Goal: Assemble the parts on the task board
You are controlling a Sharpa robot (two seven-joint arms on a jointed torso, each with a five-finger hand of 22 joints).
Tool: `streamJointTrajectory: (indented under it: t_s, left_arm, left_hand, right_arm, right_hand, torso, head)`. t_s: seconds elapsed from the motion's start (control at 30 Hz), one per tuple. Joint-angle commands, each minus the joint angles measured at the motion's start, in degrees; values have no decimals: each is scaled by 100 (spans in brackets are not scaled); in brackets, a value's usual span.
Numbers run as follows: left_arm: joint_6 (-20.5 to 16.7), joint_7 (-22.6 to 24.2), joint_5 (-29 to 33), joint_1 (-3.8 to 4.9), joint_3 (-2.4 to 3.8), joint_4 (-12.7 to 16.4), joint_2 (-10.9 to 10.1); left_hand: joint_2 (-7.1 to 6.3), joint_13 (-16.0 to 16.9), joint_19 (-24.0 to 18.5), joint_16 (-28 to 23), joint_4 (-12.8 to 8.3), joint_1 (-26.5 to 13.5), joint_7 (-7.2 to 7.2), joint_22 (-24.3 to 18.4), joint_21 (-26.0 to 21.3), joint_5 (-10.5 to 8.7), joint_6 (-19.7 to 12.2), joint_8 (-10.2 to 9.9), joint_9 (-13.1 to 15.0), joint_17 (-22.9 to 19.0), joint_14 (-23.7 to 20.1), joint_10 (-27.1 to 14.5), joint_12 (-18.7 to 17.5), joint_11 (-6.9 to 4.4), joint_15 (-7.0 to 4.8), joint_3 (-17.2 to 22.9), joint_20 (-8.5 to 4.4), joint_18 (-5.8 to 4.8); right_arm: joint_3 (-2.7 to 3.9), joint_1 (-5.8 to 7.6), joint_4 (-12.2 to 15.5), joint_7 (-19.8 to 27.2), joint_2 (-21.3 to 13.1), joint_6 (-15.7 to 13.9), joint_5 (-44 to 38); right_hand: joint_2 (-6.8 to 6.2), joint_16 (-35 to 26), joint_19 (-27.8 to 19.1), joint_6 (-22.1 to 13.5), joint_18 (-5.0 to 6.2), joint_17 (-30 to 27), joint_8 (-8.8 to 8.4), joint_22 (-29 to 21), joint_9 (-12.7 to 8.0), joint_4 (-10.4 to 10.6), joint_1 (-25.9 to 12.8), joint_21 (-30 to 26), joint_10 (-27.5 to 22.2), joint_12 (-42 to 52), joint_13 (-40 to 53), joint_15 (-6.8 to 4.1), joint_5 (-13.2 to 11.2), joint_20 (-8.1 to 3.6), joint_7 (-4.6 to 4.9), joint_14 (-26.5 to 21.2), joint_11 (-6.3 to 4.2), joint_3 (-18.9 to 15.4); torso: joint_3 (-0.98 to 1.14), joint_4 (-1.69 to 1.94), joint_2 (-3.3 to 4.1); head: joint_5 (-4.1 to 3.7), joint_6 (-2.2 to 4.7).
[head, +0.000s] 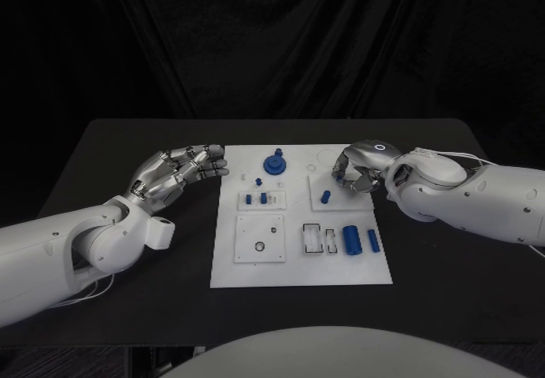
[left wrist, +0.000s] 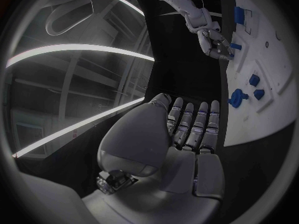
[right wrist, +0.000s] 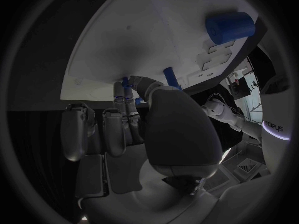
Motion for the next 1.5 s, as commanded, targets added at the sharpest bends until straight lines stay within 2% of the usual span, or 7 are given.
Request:
streamJointTrajectory:
  t_s: [0.03, 0.2, 0.47, 0.7, 0.93, 1.23, 1.5]
  left_arm:
    - [97, 704, 8, -14, 4, -6, 6]
    - [105, 687, 8, -21, 4, -17, 14]
    - [147, 648, 8, -38, 4, -26, 19]
    - [163, 624, 8, -73, 4, -27, 11]
    - [175, 601, 8, -123, 4, -26, 3]
    - [43, 583, 8, -169, 5, -29, -7]
    - [-1, 563, 8, -179, 5, -23, -19]
  left_hand:
    - [-7, -7, 44, 35, -4, 67, 43, 6, 21, 23, -11, 16, -7, -6, 23, 4, 28, 31, -11, 46, -14, -50]
    - [-9, -7, 45, 38, -9, 72, 46, 6, 21, 30, -14, 15, -9, -7, 19, 0, 29, 31, -11, 52, -15, -50]
    - [-16, -7, 43, 60, -32, 89, 65, 6, 16, 63, -9, 20, -14, -7, 7, 0, 52, 74, -17, 90, -21, -53]
    - [-18, -5, 43, 71, -40, 92, 72, 6, 14, 76, -4, 24, -16, -8, 0, 7, 66, 101, -22, 107, -24, -52]
    - [-21, -4, 44, 78, -47, 95, 75, 6, 13, 87, -2, 25, -18, -8, -5, 14, 79, 120, -26, 121, -26, -51]
    - [-55, 2, 74, 133, -59, 67, 93, 18, 27, 105, 35, 47, -22, -5, -7, 65, 152, 221, -56, 165, -35, -32]
    - [-64, 3, 84, 148, -62, 59, 95, 22, 33, 111, 43, 52, -23, -4, -4, 74, 168, 238, -62, 175, -36, -27]
  right_arm:
    - [5, -31, -27, -15, 13, 18, -2]
    - [5, -53, -57, 8, 38, -19, -2]
    - [6, -62, -76, 10, 59, -28, -2]
    - [6, -65, -90, 0, 73, -56, -2]
    - [6, -65, -93, 6, 74, -172, -2]
    - [9, -64, -15, 47, -4, -398, -2]
    - [41, -48, 123, 76, -103, -600, -2]
  right_hand:
    - [20, -39, 154, 51, 46, 245, 34, 1154, 21, -45, 53, -28, 58, 20, 15, -57, 33, -52, 0, 342, -11, -7]
    - [56, -34, 152, 109, 46, 261, 76, 1154, 69, -112, 99, -26, 103, 64, 50, -72, 45, -66, -4, 346, -27, -2]
    - [119, -101, 107, 155, 67, 124, 122, 1124, 130, -207, 180, -121, 109, 110, 95, -86, 38, -81, -10, 313, -39, 6]
    - [171, -98, 106, 188, 63, 143, 163, 1129, 184, -290, 251, -108, 130, 171, 145, -94, -6, -89, -11, 316, -49, -2]
    - [240, -87, 98, 236, 64, 172, 225, 1130, 253, -371, 327, -111, 139, 244, 204, -103, -76, -98, -17, 321, -60, -21]
    - [254, -84, 104, 268, 59, 180, 266, 1137, 297, -398, 339, -89, 171, 294, 239, -114, -94, -106, -29, 323, -77, -51]
    - [251, -83, 114, 296, 54, 183, 297, 1144, 328, -409, 335, -65, 201, 324, 259, -128, -83, -115, -42, 326, -93, -70]
  torso:
    - [5, -8, -2]
    - [0, 9, 4]
    - [3, -10, 0]
    - [2, -5, -4]
    - [2, -5, -5]
    - [0, 0, -3]
    - [3, 9, 11]
  head:
    - [12, 0]
    - [-6, 0]
    - [17, 0]
    - [9, 0]
    - [14, 0]
    - [37, 0]
    - [45, 0]
